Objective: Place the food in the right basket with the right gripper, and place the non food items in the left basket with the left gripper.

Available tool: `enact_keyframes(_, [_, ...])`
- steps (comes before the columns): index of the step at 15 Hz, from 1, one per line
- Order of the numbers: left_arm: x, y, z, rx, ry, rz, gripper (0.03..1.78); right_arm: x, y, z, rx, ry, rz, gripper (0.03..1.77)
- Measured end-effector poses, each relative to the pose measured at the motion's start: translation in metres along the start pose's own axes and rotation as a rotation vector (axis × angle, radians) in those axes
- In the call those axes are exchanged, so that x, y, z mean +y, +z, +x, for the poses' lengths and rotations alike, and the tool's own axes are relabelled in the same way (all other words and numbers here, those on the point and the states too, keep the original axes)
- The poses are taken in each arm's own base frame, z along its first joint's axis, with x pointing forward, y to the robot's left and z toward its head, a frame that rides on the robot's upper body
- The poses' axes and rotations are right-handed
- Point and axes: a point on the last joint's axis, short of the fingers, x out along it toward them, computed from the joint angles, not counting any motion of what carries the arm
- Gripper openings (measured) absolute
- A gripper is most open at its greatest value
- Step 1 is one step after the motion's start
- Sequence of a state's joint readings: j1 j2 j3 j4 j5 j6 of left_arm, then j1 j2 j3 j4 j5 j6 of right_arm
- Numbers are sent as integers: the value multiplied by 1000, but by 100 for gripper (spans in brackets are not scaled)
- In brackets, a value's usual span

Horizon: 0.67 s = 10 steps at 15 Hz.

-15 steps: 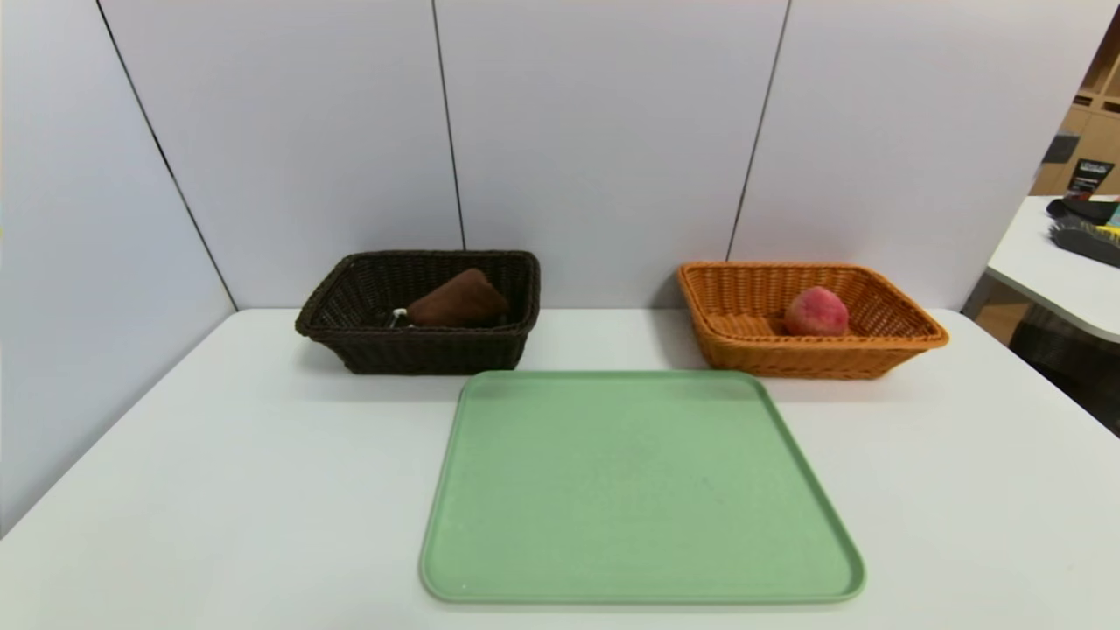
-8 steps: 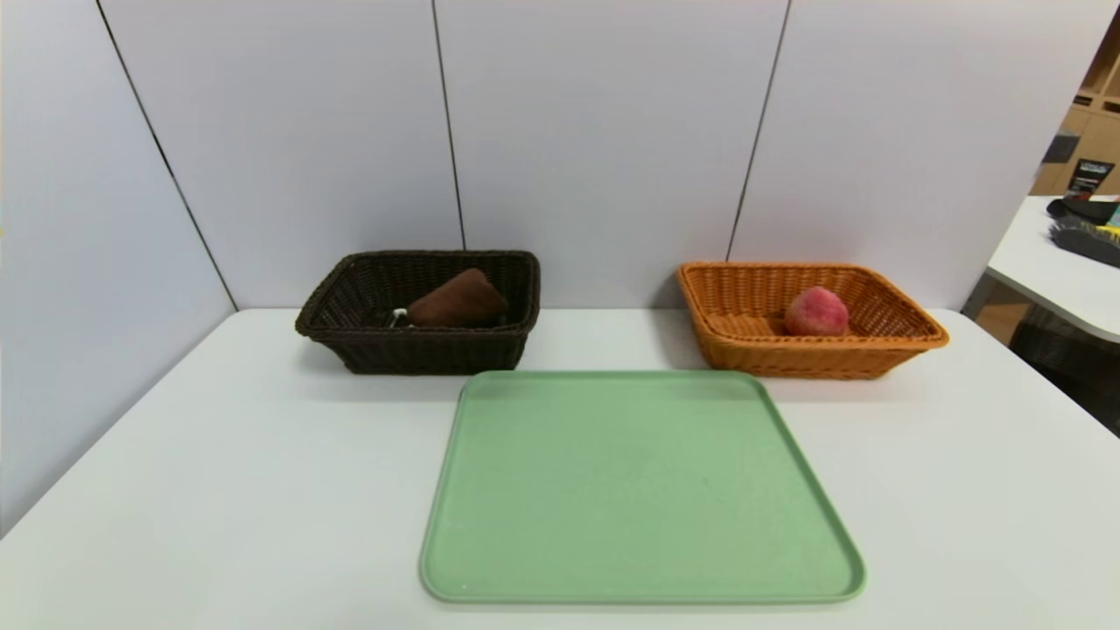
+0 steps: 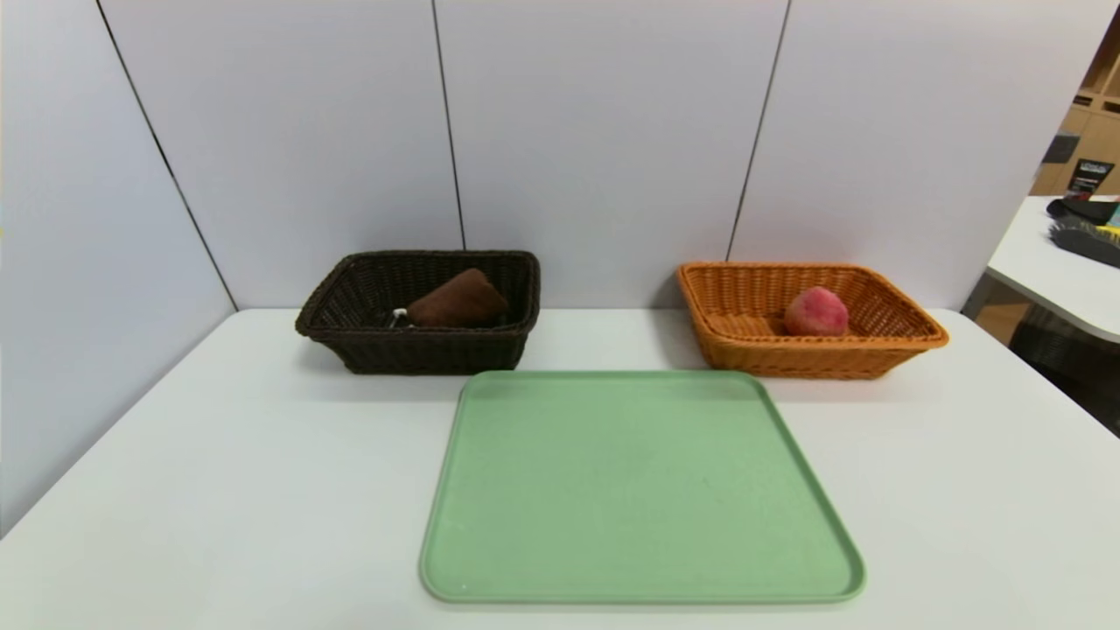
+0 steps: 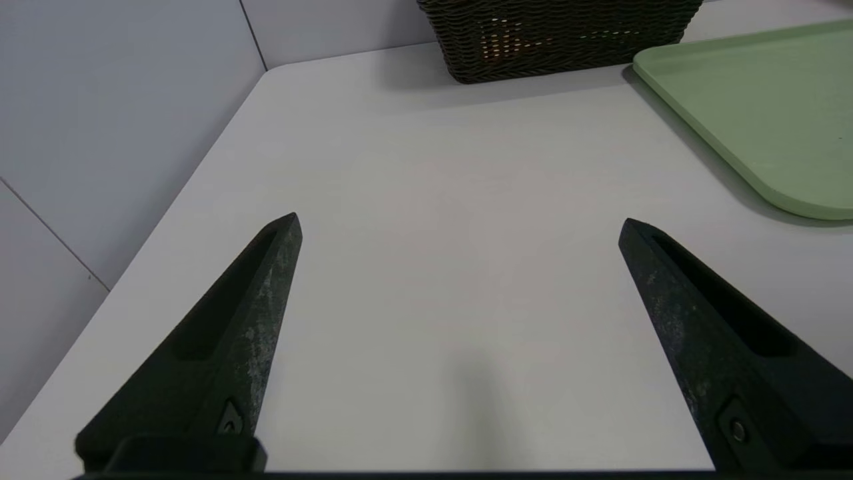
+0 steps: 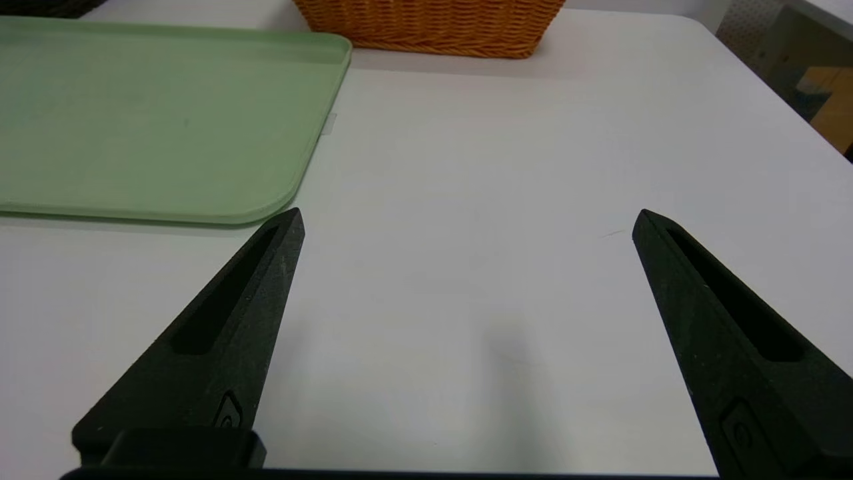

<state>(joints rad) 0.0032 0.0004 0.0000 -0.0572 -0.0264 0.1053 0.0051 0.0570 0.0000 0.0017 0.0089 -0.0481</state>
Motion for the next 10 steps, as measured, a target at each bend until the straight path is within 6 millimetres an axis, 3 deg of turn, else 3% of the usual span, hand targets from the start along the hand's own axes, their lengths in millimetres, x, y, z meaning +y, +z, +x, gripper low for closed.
enact_keyframes(10, [0, 0, 0, 0, 2, -15, 169, 0, -1, -4, -56, -5, 2, 170])
